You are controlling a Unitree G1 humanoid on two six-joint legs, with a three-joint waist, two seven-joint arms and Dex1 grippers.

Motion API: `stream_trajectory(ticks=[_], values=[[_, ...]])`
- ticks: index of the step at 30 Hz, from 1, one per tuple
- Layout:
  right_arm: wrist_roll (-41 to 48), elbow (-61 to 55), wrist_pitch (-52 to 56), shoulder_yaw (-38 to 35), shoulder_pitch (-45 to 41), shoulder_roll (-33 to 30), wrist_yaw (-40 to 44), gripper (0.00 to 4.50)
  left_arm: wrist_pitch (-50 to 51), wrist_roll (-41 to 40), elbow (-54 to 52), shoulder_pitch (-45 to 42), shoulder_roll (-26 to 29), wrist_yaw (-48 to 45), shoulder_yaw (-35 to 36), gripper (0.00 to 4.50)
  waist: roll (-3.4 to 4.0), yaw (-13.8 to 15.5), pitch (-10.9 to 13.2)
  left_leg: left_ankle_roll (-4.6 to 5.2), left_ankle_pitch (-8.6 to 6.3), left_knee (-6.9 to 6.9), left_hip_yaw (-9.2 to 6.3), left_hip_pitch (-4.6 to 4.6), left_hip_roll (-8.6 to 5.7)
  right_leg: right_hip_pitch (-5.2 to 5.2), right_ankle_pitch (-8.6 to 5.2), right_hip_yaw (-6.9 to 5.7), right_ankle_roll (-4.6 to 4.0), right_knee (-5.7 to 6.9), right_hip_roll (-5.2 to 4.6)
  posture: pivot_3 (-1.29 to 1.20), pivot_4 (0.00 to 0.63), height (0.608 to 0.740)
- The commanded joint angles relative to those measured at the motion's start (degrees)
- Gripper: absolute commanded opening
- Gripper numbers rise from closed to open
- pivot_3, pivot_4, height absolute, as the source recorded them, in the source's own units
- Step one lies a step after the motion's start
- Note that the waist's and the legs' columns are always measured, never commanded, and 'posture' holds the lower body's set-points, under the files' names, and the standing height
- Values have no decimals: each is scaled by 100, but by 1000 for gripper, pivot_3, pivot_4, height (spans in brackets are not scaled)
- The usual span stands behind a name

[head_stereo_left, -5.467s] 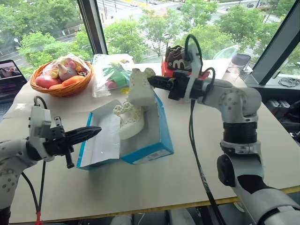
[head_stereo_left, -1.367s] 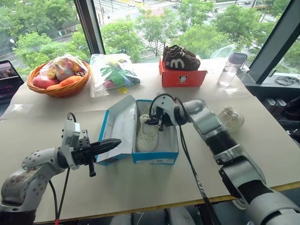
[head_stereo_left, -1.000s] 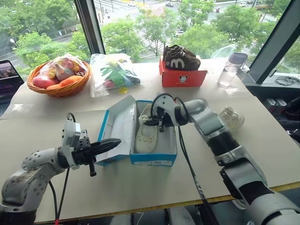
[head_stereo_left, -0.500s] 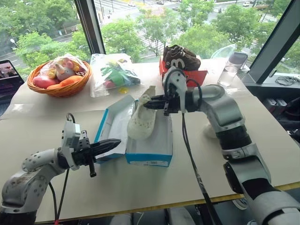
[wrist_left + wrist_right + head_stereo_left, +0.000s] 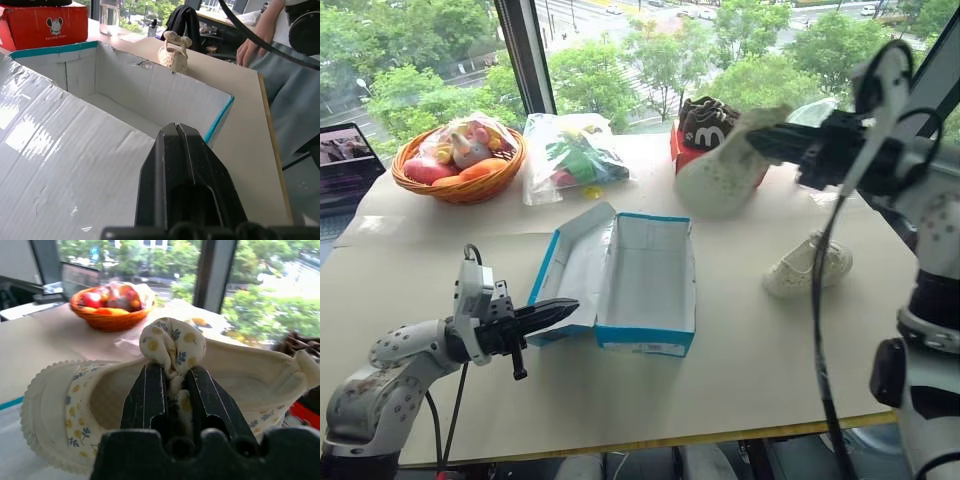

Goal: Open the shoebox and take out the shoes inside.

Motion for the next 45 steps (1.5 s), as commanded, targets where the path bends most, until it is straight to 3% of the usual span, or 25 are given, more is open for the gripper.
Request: stream_trajectory(ticks=[1, 5, 11, 15, 23, 24, 34, 45], values=[[-24, 3, -442, -644, 697, -473, 322, 119, -120, -9, 4, -65, 8, -88, 21, 0, 0, -8, 0, 0, 0, 1, 0, 0, 0, 1, 0, 0, 0, 0, 0, 0, 150, 740], [-137, 304, -813, -854, 1481, -768, 554, 119, -123, 16, 60, -122, 14, -127, -21, 0, 3, -53, 0, 1, -1, 7, 14, 15, 4, 11, 1, 9, 0, 8, 1, 0, 150, 740], [-558, 568, -1112, -269, 2094, -960, 413, 119, -117, 39, 67, -134, 10, -166, -39, 0, 3, -48, 0, 3, -2, 10, 25, 19, 7, 14, 1, 15, 0, 6, 2, 0, 150, 740], [-993, 934, -1201, 353, 2079, -893, 21, 119, -113, 39, 38, -112, 28, -149, 10, 0, 3, -33, 0, 7, -5, 16, 25, 16, 7, 14, 1, 15, 1, 4, 2, 0, 150, 740], [-1118, 891, -1106, 654, 2015, -760, -340, 119, -85, 11, 11, -80, 75, -152, 81, 0, 12, -29, 5, 19, -13, 43, 25, 5, 6, 14, 2, 15, 4, 6, 3, 0, 150, 740], [-1112, 834, -1104, 650, 2028, -760, -355, 1109, -80, 3, 5, -77, 79, -152, 89, 0, 12, -31, 5, 19, -13, 44, 25, 5, 6, 14, 2, 15, 4, 6, 3, 0, 150, 740], [-1379, 613, -1086, 832, 2087, -1041, -421, 4434, -53, -59, -10, -125, 114, -152, 132, 0, 12, -21, 5, 18, -14, 49, 25, 1, 5, 14, 4, 15, 8, 5, 2, 0, 150, 740], [-1153, -173, -1233, 52, 2216, -2088, 460, 4434, -67, -55, 10, -139, 112, -144, 141, 0, 15, -25, 7, 19, -17, 50, 26, 2, 7, 13, 3, 14, 8, 5, 2, 0, 150, 740]])
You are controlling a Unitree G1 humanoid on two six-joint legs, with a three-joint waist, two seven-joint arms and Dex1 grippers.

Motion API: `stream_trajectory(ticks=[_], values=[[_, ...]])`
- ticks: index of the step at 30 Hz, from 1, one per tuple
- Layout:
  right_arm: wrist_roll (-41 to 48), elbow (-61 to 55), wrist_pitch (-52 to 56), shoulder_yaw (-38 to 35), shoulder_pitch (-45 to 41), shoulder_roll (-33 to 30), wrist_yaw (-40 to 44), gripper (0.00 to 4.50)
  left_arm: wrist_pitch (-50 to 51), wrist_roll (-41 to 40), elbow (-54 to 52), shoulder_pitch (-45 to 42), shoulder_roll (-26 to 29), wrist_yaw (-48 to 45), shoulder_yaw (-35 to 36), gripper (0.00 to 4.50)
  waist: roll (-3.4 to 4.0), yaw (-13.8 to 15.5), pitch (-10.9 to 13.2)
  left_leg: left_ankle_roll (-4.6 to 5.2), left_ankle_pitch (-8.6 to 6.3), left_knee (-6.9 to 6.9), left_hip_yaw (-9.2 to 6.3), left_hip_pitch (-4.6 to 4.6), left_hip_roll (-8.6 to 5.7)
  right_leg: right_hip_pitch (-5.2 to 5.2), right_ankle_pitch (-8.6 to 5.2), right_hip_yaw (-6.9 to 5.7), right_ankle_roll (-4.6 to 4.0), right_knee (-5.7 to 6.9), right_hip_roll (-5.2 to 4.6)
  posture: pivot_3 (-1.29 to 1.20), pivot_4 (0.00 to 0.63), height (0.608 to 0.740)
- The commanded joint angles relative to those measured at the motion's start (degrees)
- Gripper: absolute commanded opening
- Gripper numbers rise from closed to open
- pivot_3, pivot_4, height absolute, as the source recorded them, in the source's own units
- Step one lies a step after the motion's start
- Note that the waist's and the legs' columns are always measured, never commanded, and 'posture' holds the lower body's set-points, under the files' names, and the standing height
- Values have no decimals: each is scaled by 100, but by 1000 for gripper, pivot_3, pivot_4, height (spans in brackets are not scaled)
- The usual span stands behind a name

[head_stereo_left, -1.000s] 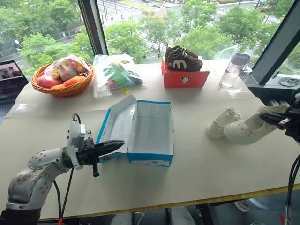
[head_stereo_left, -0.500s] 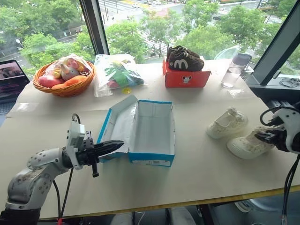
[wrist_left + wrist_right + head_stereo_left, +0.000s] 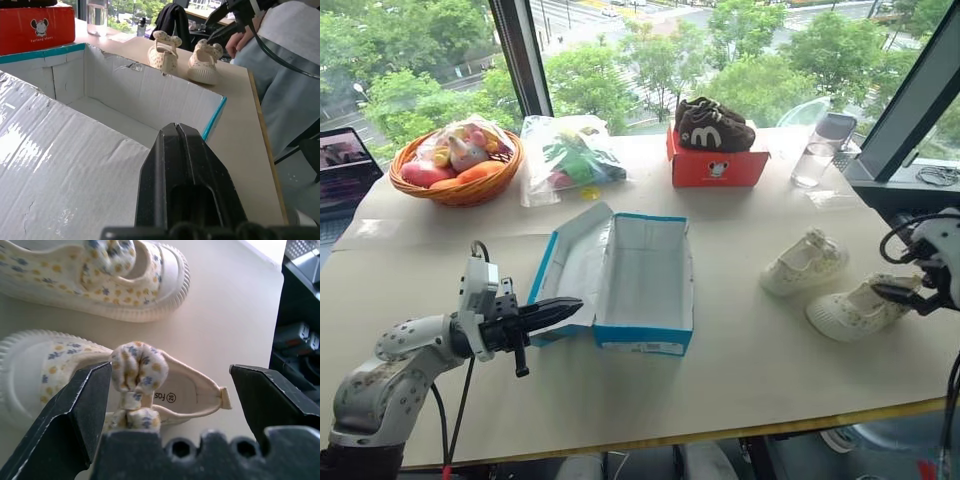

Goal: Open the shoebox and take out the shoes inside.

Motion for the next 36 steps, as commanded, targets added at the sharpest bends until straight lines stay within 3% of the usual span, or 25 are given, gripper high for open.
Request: stream_trajectory(ticks=[1, 4, 7, 14, 19, 27, 31, 36], values=[[141, -368, -206, -631, 9, -274, 383, 4434, -79, -52, -78, -60, 68, -7, 157, 0, 0, 9, 0, 0, 0, 0, 0, 0, 0, 0, 0, 0, 0, -1, 0, 0, 150, 740], [513, -779, -409, -1062, 67, -117, 847, 4434, -77, -39, -70, -61, 65, 12, 154, 0, 0, 12, 0, -3, -2, 1, 0, -3, 0, 1, 0, -1, 1, -4, -1, 0, 150, 740], [962, -1004, -361, -1087, -279, 254, 787, 4434, -120, 31, -51, -42, 30, 60, 128, 0, -1, 2, 0, -5, -5, 2, 0, -2, 4, 1, 0, -1, 1, -4, 2, 0, 150, 740], [1153, -1020, 207, 51, -1924, 2092, -913, 4434, -226, 241, 88, -232, -455, 830, 103, 0, -7, -13, 0, -7, -5, 13, 4, 5, 6, 10, 6, 2, 7, 1, 2, 0, 150, 740], [665, -336, -43, 35, -2351, 3371, -2456, 4434, -472, 789, 723, -706, -977, 2219, 481, 0, -11, 71, 2, -7, -5, 19, 3, -14, 2, -3, 10, 2, 7, 0, 0, 0, 150, 740], [-425, -47, -1305, 549, -1475, 4437, -3796, 4434, -1119, 1628, 2014, -1178, -1547, 4343, 1425, 0, -11, 139, 1, -12, -11, 16, 3, -13, -3, -4, 39, 3, -29, -8, -3, 0, 150, 740], [-844, 426, -1906, 737, -1017, 4618, -4093, 4434, -1828, 2310, 2737, -1046, -1612, 4856, 1439, 0, -11, 128, 0, -15, -9, 19, 3, -10, -4, -4, 40, 7, -27, -4, -2, 0, 150, 740], [-1209, 956, -2644, 932, -667, 4701, -4218, 4434, -2217, 2488, 3142, -997, -1885, 5078, 1378, 0, -20, 139, -6, -15, -9, 21, 5, 1, -4, 9, 40, 6, -26, -4, -1, 0, 150, 740]])
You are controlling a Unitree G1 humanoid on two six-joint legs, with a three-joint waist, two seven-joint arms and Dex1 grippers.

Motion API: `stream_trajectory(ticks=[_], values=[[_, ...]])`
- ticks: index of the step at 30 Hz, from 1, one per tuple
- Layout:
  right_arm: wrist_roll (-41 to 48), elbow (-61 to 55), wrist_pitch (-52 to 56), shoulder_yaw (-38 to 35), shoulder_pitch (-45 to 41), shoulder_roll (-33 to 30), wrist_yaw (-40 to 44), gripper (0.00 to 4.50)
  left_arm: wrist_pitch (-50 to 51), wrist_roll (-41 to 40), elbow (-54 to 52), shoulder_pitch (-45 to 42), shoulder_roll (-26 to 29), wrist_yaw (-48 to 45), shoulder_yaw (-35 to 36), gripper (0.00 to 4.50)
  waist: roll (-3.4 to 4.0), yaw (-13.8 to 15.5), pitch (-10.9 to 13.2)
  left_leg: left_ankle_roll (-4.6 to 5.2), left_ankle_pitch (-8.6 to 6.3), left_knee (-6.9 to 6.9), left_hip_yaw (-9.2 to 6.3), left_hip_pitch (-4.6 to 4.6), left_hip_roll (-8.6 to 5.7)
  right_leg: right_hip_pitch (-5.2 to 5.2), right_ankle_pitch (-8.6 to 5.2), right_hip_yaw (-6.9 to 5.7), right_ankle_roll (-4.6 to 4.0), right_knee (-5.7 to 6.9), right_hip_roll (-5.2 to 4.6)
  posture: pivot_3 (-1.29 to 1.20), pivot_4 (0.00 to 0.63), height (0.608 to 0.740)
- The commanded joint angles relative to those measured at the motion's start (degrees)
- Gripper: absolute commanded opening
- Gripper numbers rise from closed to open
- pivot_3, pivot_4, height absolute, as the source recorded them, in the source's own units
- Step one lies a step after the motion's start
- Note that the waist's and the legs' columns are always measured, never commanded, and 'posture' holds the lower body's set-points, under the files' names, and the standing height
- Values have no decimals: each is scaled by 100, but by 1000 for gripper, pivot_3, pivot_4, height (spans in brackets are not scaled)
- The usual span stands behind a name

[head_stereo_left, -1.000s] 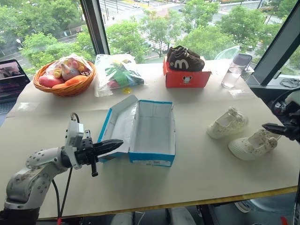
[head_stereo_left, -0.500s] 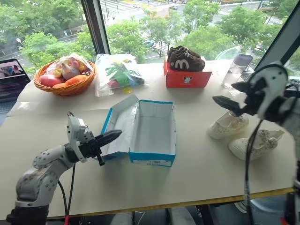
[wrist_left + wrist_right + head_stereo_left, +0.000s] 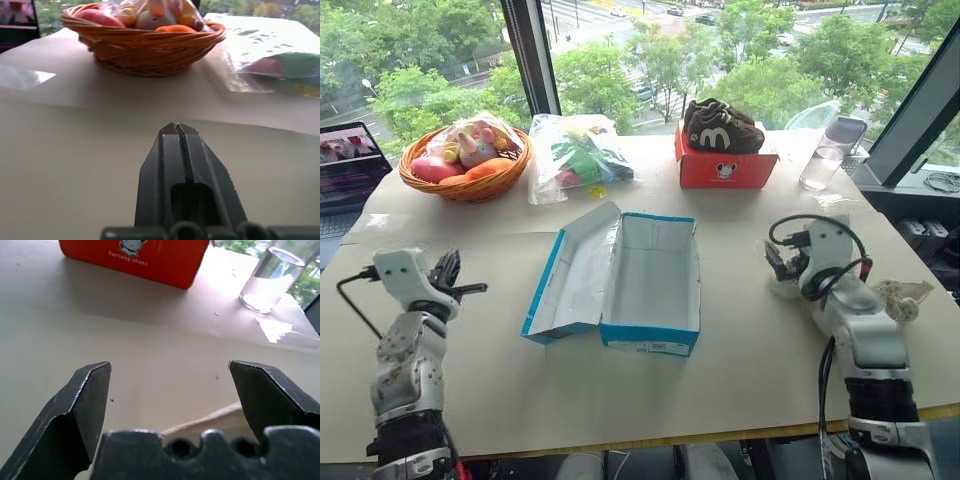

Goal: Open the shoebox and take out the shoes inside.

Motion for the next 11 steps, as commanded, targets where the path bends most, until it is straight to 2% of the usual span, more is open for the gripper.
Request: stream_trajectory(ticks=[1, 6, 11], values=[[-158, 299, -614, 38, 173, 116, -81, 4434, -427, 306, 112, 20, -86, 130, -129, 0, -2, 1, -1, 0, 0, 0, 0, -2, 0, -1, 0, 0, 0, -1, 0, 0, 150, 740], [-124, 529, -979, 5, 266, 299, -101, 4434, -535, 337, 258, -42, -227, 107, -249, 0, -28, -8, -20, 0, 0, -1, 0, 11, 0, 13, 0, 0, 1, -3, 0, 0, 150, 740], [6, 574, -994, -118, 231, 466, -93, 4434, -633, 372, 328, -66, -263, 231, -238, 0, -40, -33, -29, 0, 0, -2, 0, 15, 2, 15, -22, 0, 37, -1, 2, 0, 150, 740]])
